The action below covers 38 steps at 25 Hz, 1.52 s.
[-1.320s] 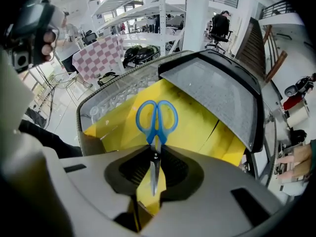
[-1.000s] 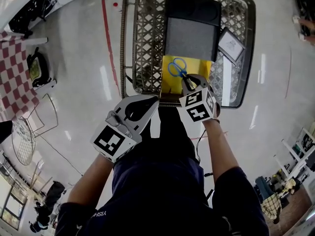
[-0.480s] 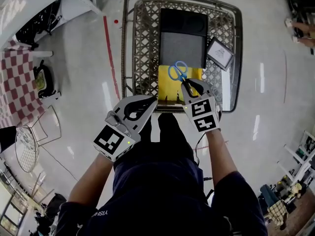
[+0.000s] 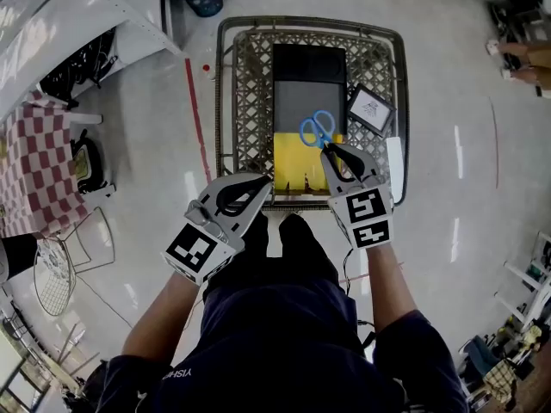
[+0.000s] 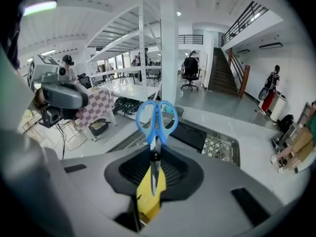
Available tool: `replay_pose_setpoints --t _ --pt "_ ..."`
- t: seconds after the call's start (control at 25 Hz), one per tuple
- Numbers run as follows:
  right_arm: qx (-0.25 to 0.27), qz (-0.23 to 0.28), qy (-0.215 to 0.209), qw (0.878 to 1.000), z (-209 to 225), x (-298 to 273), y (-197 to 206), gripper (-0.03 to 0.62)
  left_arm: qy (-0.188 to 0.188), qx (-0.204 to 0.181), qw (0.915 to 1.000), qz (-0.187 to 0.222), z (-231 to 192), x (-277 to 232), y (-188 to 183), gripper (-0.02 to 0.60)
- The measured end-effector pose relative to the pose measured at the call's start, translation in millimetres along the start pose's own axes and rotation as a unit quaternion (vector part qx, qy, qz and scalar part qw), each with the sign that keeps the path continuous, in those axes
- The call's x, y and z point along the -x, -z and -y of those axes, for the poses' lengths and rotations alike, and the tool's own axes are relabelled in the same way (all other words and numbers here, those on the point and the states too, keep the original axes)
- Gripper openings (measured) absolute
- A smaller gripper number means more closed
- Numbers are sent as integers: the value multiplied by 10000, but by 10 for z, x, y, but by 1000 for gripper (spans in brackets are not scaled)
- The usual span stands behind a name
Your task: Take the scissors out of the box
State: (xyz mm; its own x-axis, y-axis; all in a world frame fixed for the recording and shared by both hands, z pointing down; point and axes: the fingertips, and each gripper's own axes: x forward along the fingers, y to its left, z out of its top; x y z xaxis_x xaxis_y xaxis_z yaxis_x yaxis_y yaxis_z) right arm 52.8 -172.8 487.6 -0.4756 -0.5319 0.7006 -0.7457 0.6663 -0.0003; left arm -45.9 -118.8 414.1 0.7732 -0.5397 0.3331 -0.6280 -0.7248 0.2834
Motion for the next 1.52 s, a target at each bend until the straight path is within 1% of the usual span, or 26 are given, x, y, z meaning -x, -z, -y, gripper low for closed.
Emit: replay_pose_setpoints --t 0.28,0.4,0.68,1.04,1.24,1.52 --pt "4 678 151 9976 28 369 -461 78 23 -327 9993 177 34 30 -317 25" --pt "-82 956 199 9952 62 511 -606 78 48 -432 9988 242 71 19 -417 25" --pt "-68 1383 275 9900 59 787 -907 78 100 -598 9977 312 125 39 -566 25" --pt "-28 2015 333 9789 143 1250 -1370 79 93 -739 9962 462 141 -4 -809 25" --pt "42 2245 350 9738 151 1426 -1519 79 106 -848 9947 576 178 -32 -954 25" --pt "82 2289 380 9727 162 1501 -1558 80 119 -986 9929 655 159 -86 -1119 25"
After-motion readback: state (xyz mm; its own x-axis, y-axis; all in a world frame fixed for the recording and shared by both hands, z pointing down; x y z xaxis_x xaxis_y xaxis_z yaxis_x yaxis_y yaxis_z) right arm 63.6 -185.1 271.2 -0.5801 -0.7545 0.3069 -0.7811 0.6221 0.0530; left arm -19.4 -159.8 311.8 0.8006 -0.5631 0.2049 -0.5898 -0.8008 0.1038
